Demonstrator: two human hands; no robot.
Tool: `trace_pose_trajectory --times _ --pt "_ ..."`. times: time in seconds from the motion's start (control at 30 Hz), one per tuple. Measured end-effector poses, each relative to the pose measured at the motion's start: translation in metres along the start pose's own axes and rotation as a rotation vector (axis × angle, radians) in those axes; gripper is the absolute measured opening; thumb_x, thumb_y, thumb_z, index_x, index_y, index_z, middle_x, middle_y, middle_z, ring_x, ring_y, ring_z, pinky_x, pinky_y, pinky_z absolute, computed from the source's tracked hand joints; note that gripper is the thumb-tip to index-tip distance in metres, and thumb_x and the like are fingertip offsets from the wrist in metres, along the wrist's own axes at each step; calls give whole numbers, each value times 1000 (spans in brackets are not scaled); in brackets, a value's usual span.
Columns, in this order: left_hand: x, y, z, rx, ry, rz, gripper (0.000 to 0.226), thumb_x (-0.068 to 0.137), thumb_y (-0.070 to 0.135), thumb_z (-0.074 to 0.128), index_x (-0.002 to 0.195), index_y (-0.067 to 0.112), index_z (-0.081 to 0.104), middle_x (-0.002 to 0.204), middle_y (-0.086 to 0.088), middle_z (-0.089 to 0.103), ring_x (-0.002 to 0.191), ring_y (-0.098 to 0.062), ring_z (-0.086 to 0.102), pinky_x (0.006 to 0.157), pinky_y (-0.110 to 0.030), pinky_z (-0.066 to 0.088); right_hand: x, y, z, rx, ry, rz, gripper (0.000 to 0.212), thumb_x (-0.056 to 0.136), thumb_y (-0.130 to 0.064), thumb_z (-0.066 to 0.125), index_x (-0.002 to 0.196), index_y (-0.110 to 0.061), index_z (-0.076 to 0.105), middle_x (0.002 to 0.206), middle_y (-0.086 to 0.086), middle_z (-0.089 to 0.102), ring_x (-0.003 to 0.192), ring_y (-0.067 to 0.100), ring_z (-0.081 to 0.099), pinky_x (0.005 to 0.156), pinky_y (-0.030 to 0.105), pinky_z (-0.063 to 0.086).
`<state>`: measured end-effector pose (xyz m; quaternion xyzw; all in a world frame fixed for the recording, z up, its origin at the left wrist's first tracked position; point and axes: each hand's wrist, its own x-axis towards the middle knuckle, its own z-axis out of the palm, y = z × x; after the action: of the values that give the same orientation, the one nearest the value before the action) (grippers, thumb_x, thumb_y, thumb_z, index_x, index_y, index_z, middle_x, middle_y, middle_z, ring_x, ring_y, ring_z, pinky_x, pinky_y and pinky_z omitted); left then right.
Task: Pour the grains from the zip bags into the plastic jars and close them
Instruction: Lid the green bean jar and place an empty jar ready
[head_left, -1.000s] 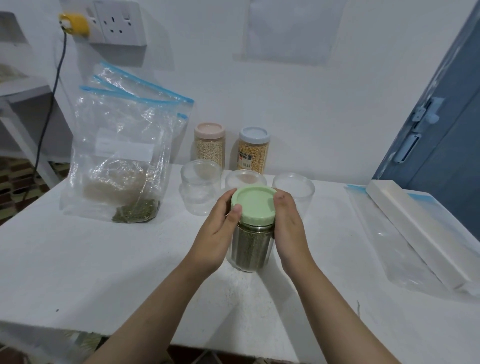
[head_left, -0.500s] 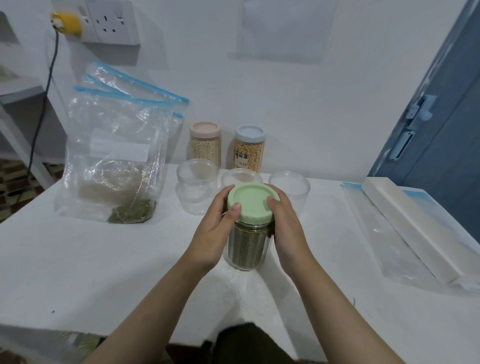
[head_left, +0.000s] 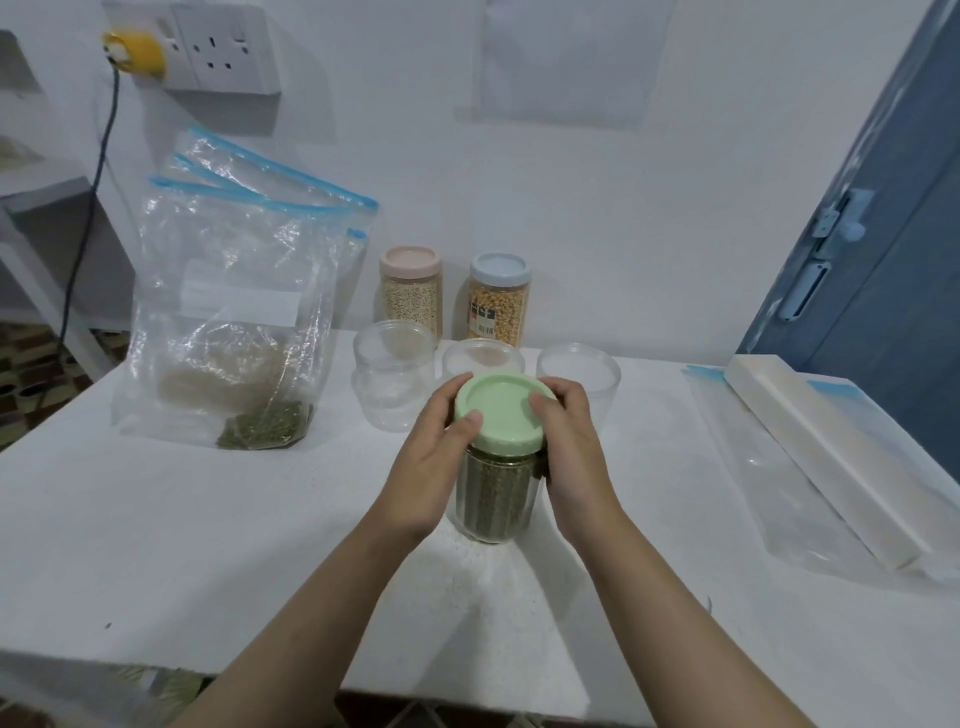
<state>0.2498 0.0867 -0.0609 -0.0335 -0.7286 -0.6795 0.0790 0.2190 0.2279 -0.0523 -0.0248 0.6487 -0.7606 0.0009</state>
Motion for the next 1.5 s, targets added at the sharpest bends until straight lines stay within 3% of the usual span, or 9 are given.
trace_pose_trajectory --times 0.17,0.3,0.43,0.57,0.73,0.8,0.93,1.1,1.5 --pt "-1 -1 -4 -29 -14 -2 50 87 76 39 134 59 36 142 20 48 131 5 44 109 -19 34 -2 8 1 134 22 -12 36 89 -58 48 115 -35 58 119 -7 63 109 12 59 83 30 49" --pt "-2 -2 -1 -52 13 28 38 95 39 50 132 38 42 126 16 58 113 11 55 92 -11 46 -2 7 -1 172 45 -27 28 98 -48 44 98 -23 57 96 -3 61 90 12 55 66 24 43" --pt "0 -3 -4 -62 44 10 42 91 56 38 129 40 44 119 20 64 111 9 57 90 -12 44 -2 9 -2 158 7 -36 33 99 -50 40 110 -29 64 113 -3 67 101 10 62 77 23 46" --pt "-3 -5 1 -49 -15 24 42 91 47 60 129 39 43 130 18 55 116 11 53 90 -10 45 -3 8 -1 171 37 -30 24 100 -45 42 99 -24 54 99 0 59 89 11 55 66 24 43" --pt "3 -3 -3 -61 21 -4 43 95 59 33 135 48 45 137 24 53 128 8 45 109 -19 35 -1 9 -2 146 9 -31 27 104 -40 41 109 -23 62 110 -3 66 104 12 61 83 29 47" --pt "3 -1 -3 -75 14 -22 42 94 64 35 133 51 38 131 21 57 123 6 51 104 -19 38 -1 9 -1 143 24 -30 24 104 -41 41 105 -24 58 103 -4 62 97 12 58 75 27 45" --pt "-3 -3 -1 -35 -25 19 50 87 52 65 130 42 40 130 15 57 119 3 54 97 -20 46 0 7 -2 154 -22 9 34 100 -44 45 118 -24 66 121 2 68 117 18 62 96 38 50" --pt "-3 0 -7 -26 -69 26 52 83 54 60 131 41 45 129 17 56 121 5 52 94 -13 44 -1 3 -2 181 25 -5 20 102 -31 47 103 -19 63 102 -1 68 97 14 64 77 33 48" --pt "1 4 -12 -41 -124 4 56 89 42 50 144 33 43 142 17 47 118 16 49 89 -6 42 -7 0 -1 80 -11 -32 24 101 -23 51 119 -27 67 121 -3 68 114 15 64 90 32 53"
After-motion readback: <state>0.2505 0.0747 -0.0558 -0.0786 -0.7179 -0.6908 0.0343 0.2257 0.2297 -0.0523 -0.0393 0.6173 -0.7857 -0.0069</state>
